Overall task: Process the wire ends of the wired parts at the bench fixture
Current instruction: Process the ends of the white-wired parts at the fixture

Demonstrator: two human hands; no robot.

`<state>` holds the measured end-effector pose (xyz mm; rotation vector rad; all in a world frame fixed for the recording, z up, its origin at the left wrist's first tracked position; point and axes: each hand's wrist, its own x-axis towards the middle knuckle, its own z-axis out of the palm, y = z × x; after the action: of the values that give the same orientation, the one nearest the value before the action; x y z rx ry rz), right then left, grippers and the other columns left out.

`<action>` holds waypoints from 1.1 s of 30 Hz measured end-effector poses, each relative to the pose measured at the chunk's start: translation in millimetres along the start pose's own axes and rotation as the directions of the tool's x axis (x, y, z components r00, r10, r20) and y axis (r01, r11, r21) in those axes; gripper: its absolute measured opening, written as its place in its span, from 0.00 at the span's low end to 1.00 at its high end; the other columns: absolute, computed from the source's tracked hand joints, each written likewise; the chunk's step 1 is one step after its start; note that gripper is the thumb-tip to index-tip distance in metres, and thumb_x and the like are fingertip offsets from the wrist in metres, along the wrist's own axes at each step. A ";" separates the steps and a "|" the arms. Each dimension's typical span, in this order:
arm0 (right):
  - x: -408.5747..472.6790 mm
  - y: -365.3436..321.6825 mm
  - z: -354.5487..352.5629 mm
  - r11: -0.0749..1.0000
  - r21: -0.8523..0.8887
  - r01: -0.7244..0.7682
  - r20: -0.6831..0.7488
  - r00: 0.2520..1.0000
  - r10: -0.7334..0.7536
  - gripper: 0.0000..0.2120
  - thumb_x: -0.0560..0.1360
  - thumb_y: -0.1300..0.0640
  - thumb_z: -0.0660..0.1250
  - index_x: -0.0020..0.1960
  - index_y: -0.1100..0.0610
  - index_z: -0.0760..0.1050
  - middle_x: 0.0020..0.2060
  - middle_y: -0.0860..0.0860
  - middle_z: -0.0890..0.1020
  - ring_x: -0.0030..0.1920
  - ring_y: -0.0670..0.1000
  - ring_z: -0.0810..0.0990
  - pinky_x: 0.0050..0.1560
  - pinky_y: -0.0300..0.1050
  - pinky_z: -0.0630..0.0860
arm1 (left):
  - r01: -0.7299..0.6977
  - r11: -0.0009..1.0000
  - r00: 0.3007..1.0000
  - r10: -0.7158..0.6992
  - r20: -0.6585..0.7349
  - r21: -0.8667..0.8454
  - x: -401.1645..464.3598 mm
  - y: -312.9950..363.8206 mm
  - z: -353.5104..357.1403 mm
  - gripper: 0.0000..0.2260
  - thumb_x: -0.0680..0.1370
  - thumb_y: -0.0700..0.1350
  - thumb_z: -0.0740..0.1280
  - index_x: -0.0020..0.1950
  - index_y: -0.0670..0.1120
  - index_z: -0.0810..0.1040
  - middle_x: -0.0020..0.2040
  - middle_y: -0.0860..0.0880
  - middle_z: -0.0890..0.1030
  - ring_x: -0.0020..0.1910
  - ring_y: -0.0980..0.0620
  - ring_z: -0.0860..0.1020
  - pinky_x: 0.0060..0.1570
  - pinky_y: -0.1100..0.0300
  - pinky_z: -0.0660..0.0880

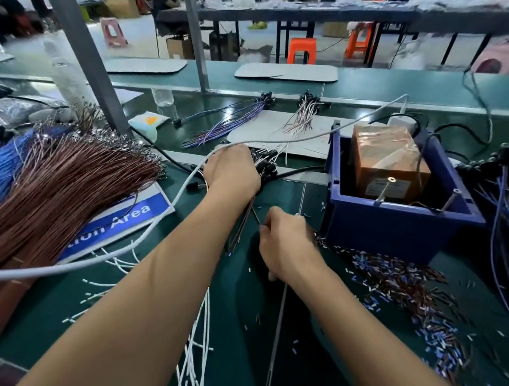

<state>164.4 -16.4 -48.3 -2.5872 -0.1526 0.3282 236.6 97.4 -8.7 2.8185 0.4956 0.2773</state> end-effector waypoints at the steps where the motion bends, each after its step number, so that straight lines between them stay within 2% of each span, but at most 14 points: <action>1: -0.6 0.4 0.3 1.000 0.006 -0.003 -0.001 1.000 0.003 0.08 0.82 0.59 0.58 0.59 0.57 0.73 0.48 0.61 0.84 0.48 0.63 0.86 0.51 0.55 0.84 | 0.012 1.000 1.000 -0.012 -0.016 -0.010 -1.0 0.4 1.6 0.11 0.76 0.40 0.69 0.58 0.44 0.79 0.61 0.40 0.81 0.62 0.39 0.79 0.58 0.52 0.75; 7: 0.1 1.0 -0.7 1.000 0.008 0.016 -0.001 1.000 -0.016 0.07 0.82 0.60 0.58 0.57 0.57 0.73 0.45 0.60 0.84 0.46 0.63 0.86 0.50 0.54 0.84 | 0.023 0.994 0.987 -0.040 -0.158 -0.106 -13.3 0.3 0.2 0.05 0.74 0.37 0.66 0.43 0.46 0.73 0.53 0.40 0.83 0.54 0.37 0.81 0.47 0.53 0.71; 10: -5.6 2.2 0.0 0.995 0.018 0.095 -0.065 0.994 -0.093 0.08 0.84 0.58 0.57 0.58 0.59 0.73 0.51 0.60 0.81 0.52 0.63 0.82 0.54 0.53 0.80 | 0.034 0.990 0.988 -0.054 -0.145 -0.139 -18.7 0.6 -0.1 0.05 0.74 0.38 0.63 0.46 0.47 0.75 0.56 0.41 0.84 0.58 0.38 0.80 0.53 0.53 0.74; 12: -6.5 1.1 -2.0 0.997 0.007 0.079 -0.042 0.996 -0.079 0.07 0.84 0.59 0.59 0.59 0.59 0.73 0.49 0.60 0.83 0.52 0.63 0.83 0.54 0.53 0.81 | 0.047 0.986 0.988 -0.070 -0.140 -0.160 -19.0 1.4 2.1 0.09 0.77 0.39 0.62 0.55 0.44 0.78 0.59 0.42 0.83 0.61 0.40 0.80 0.56 0.53 0.74; 15: -4.7 -3.1 -6.4 0.999 -0.048 0.010 0.041 0.999 -0.009 0.08 0.82 0.62 0.62 0.61 0.58 0.73 0.44 0.60 0.87 0.49 0.62 0.86 0.52 0.54 0.84 | 0.060 0.985 0.981 -0.088 -0.176 -0.161 -18.6 1.2 1.7 0.13 0.83 0.49 0.63 0.64 0.44 0.74 0.60 0.43 0.83 0.62 0.40 0.79 0.54 0.51 0.72; 19: -6.1 -2.0 -5.8 1.000 0.028 0.012 -0.016 1.000 -0.012 0.10 0.84 0.59 0.54 0.56 0.57 0.74 0.36 0.59 0.86 0.38 0.60 0.87 0.46 0.53 0.85 | 0.006 0.991 0.976 -0.035 -0.215 -0.133 -21.0 -2.4 3.4 0.12 0.85 0.50 0.61 0.58 0.48 0.81 0.60 0.43 0.81 0.60 0.40 0.78 0.50 0.53 0.67; 23: -6.0 2.0 -4.0 0.997 0.049 0.066 -0.025 0.998 -0.064 0.09 0.83 0.58 0.54 0.53 0.58 0.72 0.34 0.58 0.84 0.32 0.59 0.86 0.42 0.53 0.85 | -0.013 1.000 0.960 0.010 -0.278 -0.008 -39.1 9.0 0.2 0.13 0.85 0.53 0.60 0.54 0.50 0.83 0.63 0.44 0.73 0.64 0.40 0.69 0.57 0.49 0.69; 24: -7.1 3.3 -3.7 0.992 0.089 0.088 -0.025 0.996 -0.086 0.09 0.83 0.58 0.54 0.52 0.58 0.72 0.36 0.58 0.84 0.30 0.59 0.85 0.38 0.52 0.84 | -0.075 0.996 0.964 0.063 -0.259 -0.039 -44.9 13.7 -0.7 0.14 0.85 0.52 0.59 0.52 0.49 0.82 0.61 0.43 0.76 0.62 0.40 0.72 0.55 0.49 0.69; 26: -15.2 9.1 -5.9 0.970 0.216 0.113 0.008 0.993 -0.117 0.10 0.82 0.60 0.54 0.52 0.61 0.73 0.37 0.59 0.83 0.29 0.58 0.85 0.31 0.47 0.80 | -0.203 0.930 0.972 0.153 -0.180 -0.306 -58.4 26.8 -4.3 0.15 0.86 0.50 0.59 0.48 0.45 0.81 0.49 0.45 0.82 0.50 0.42 0.78 0.47 0.51 0.70; 27: -19.5 11.3 -8.6 0.937 0.331 0.107 0.053 0.990 -0.132 0.11 0.82 0.62 0.53 0.54 0.62 0.74 0.39 0.60 0.84 0.31 0.58 0.85 0.30 0.46 0.79 | -0.229 0.853 0.973 0.181 -0.144 -0.469 -65.6 34.5 -7.1 0.16 0.87 0.49 0.59 0.47 0.44 0.81 0.43 0.47 0.82 0.45 0.44 0.79 0.44 0.51 0.71; 29: -29.2 18.2 -14.7 0.773 0.630 0.076 0.136 0.969 -0.207 0.12 0.85 0.62 0.53 0.62 0.62 0.74 0.50 0.62 0.84 0.41 0.58 0.85 0.36 0.47 0.80 | -0.274 0.731 0.962 0.218 -0.167 -0.624 -81.6 51.0 -16.8 0.17 0.87 0.50 0.59 0.45 0.44 0.80 0.36 0.52 0.78 0.36 0.52 0.76 0.39 0.54 0.70; 31: -38.6 24.6 -21.4 0.574 0.817 0.053 0.103 0.966 -0.236 0.15 0.88 0.56 0.54 0.67 0.59 0.76 0.61 0.59 0.82 0.57 0.58 0.83 0.54 0.50 0.82 | -0.316 0.609 0.948 0.232 -0.218 -0.727 -95.3 69.1 -30.3 0.17 0.87 0.53 0.58 0.44 0.46 0.78 0.34 0.56 0.75 0.31 0.59 0.72 0.36 0.58 0.70; 32: -43.2 27.3 -24.9 0.482 0.875 0.048 0.072 0.971 -0.227 0.17 0.89 0.52 0.54 0.67 0.57 0.78 0.63 0.56 0.82 0.62 0.56 0.81 0.63 0.55 0.80 | -0.323 0.520 0.944 0.233 -0.232 -0.791 -100.0 77.6 -38.1 0.17 0.87 0.53 0.58 0.43 0.48 0.77 0.33 0.56 0.75 0.30 0.60 0.71 0.35 0.60 0.70; 33: -48.7 31.0 -28.7 0.370 0.928 0.042 0.045 0.974 -0.223 0.20 0.89 0.49 0.53 0.65 0.56 0.81 0.62 0.54 0.83 0.63 0.54 0.81 0.65 0.55 0.79 | -0.309 0.418 0.945 0.237 -0.226 -0.854 -104.5 86.5 -45.3 0.17 0.87 0.52 0.58 0.42 0.48 0.77 0.32 0.56 0.74 0.30 0.60 0.70 0.34 0.60 0.69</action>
<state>126.3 -65.3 -30.4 -1.3706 -0.1685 0.4104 156.1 -8.1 44.6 1.8005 -0.1356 0.5213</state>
